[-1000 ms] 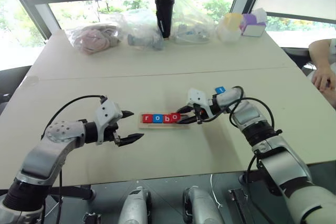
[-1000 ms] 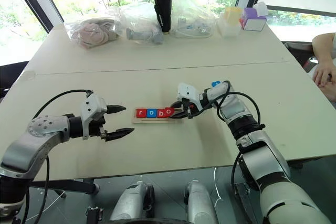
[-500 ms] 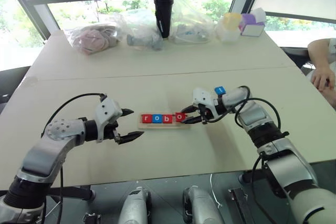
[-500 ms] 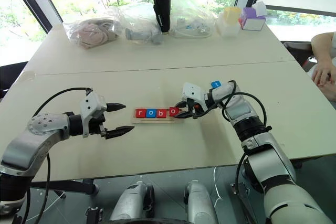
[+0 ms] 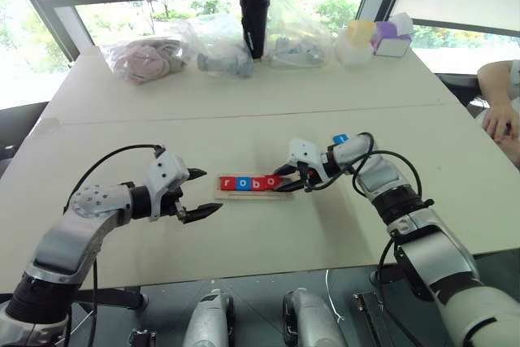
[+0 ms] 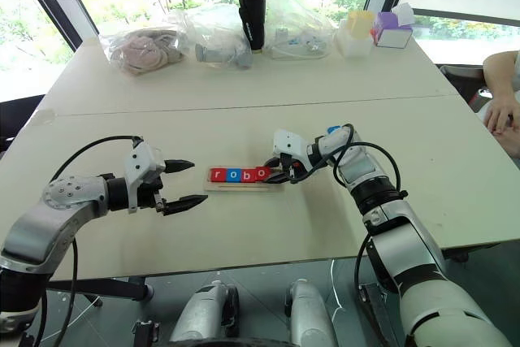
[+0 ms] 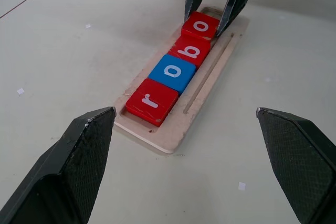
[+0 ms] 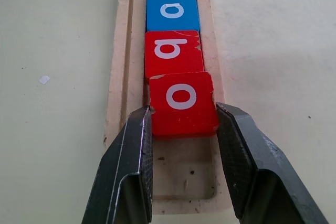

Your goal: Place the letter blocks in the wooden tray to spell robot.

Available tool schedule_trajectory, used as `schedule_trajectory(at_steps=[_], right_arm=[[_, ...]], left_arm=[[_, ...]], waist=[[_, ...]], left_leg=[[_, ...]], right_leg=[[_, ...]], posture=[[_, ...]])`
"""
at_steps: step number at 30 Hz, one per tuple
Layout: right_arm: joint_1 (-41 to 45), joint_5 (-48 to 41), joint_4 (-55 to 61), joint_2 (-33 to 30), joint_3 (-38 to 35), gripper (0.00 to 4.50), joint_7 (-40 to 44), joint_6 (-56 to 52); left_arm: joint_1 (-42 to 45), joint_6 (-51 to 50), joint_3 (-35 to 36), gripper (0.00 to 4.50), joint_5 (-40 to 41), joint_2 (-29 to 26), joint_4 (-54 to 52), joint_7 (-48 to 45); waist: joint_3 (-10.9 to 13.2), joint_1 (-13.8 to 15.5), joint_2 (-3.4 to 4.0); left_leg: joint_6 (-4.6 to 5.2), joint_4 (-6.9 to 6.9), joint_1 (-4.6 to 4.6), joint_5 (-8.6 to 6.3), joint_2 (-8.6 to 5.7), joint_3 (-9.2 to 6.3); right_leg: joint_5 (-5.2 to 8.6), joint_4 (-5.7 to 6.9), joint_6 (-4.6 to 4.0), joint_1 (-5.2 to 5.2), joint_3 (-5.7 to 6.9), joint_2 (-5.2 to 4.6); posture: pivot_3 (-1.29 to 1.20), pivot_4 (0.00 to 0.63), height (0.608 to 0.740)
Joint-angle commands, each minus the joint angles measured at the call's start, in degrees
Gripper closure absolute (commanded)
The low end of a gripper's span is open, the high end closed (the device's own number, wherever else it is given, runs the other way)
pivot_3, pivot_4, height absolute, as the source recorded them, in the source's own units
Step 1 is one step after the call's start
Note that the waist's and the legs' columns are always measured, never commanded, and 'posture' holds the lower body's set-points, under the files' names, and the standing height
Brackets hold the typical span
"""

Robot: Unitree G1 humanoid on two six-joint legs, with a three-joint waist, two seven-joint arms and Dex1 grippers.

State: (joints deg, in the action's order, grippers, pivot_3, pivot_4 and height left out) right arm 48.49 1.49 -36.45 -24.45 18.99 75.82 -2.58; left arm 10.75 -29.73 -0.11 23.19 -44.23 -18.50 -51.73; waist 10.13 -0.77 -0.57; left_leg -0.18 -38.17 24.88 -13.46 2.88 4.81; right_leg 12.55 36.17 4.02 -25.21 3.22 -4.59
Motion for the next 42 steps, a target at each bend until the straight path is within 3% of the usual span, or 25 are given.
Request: schedule_trajectory(at_steps=[1, 3, 4, 9, 21, 29, 34, 42], right_arm=[[1.33, 0.02, -0.18, 0.24, -0.21, 3.35, 0.53, 0.63], [1.3, -0.01, -0.15, 0.21, -0.27, 3.35, 0.59, 0.59], [1.29, -0.06, -0.02, 0.19, -0.31, 2.34, 0.65, 0.45], [2.02, -1.09, 2.0, -0.24, -1.72, 0.07, 0.24, 0.61], [5.25, -4.04, 2.3, -0.05, -5.96, 0.07, -1.47, -0.36], [-2.16, -2.67, 9.87, -3.15, -8.53, 0.07, -10.33, 1.11], [-7.41, -1.45, 14.53, -4.55, -7.28, 0.07, -12.23, 1.05], [-8.72, -1.61, 15.43, -3.47, -6.52, 0.07, -13.92, 0.11]], left_arm=[[-0.17, 0.56, 1.32, 0.0, 0.46, 0.37, -1.69, 0.46], [-0.16, 0.61, 1.24, 0.0, 0.43, 0.42, -1.64, 0.49], [-0.15, 0.68, 1.21, 0.0, 0.39, 0.45, -1.55, 0.48], [0.0, 0.97, 1.07, 0.0, 0.2, 0.56, -1.03, 0.36], [0.78, 1.79, 0.42, 0.0, -0.38, 1.02, 0.12, 0.22], [0.23, 1.55, 0.74, 0.0, -0.21, 0.97, -0.46, 0.38], [1.15, 1.38, 0.23, 0.0, -0.2, 0.99, 0.11, -0.03], [2.85, 1.52, -0.38, 0.0, -0.6, 1.11, 1.38, -0.93]], waist=[[0.0, -0.03, 0.0], [0.0, -0.03, 0.0], [0.0, -0.03, 0.0], [0.0, -0.03, 0.0], [0.01, 0.05, 0.01], [0.0, 0.15, 0.01], [0.01, -0.07, 0.01], [0.01, -0.05, 0.01]], left_leg=[[0.0, 0.0, 0.0, 0.0, 0.0, 0.0], [0.0, 0.0, 0.0, 0.0, 0.0, -0.01], [0.0, 0.0, 0.0, 0.0, 0.0, -0.01], [0.0, 0.0, 0.0, 0.0, 0.0, 0.0], [-0.01, 0.01, 0.0, 0.0, 0.0, 0.0], [-0.01, 0.01, 0.0, 0.0, 0.0, 0.01], [-0.01, 0.01, 0.0, 0.0, 0.0, 0.02], [-0.01, 0.01, -0.05, 0.01, 0.01, 0.01]], right_leg=[[0.0, 0.0, 0.0, 0.0, 0.0, 0.0], [0.0, 0.0, 0.0, 0.0, 0.0, 0.0], [0.0, 0.0, 0.0, 0.0, 0.0, 0.0], [0.0, 0.0, 0.0, 0.0, 0.0, 0.0], [-0.01, 0.0, 0.01, -0.01, 0.0, 0.0], [0.0, -0.02, 0.0, 0.01, 0.0, -0.02], [0.01, -0.01, -0.01, 0.0, 0.0, -0.02], [0.01, 0.02, -0.03, 0.01, -0.01, 0.01]], posture=[[0.0, 0.15, 0.74], [0.0, 0.15, 0.74], [0.0, 0.15, 0.74], [0.0, 0.15, 0.74], [0.0, 0.15, 0.74], [0.0, 0.15, 0.74], [0.0, 0.15, 0.74], [0.0, 0.15, 0.74]])
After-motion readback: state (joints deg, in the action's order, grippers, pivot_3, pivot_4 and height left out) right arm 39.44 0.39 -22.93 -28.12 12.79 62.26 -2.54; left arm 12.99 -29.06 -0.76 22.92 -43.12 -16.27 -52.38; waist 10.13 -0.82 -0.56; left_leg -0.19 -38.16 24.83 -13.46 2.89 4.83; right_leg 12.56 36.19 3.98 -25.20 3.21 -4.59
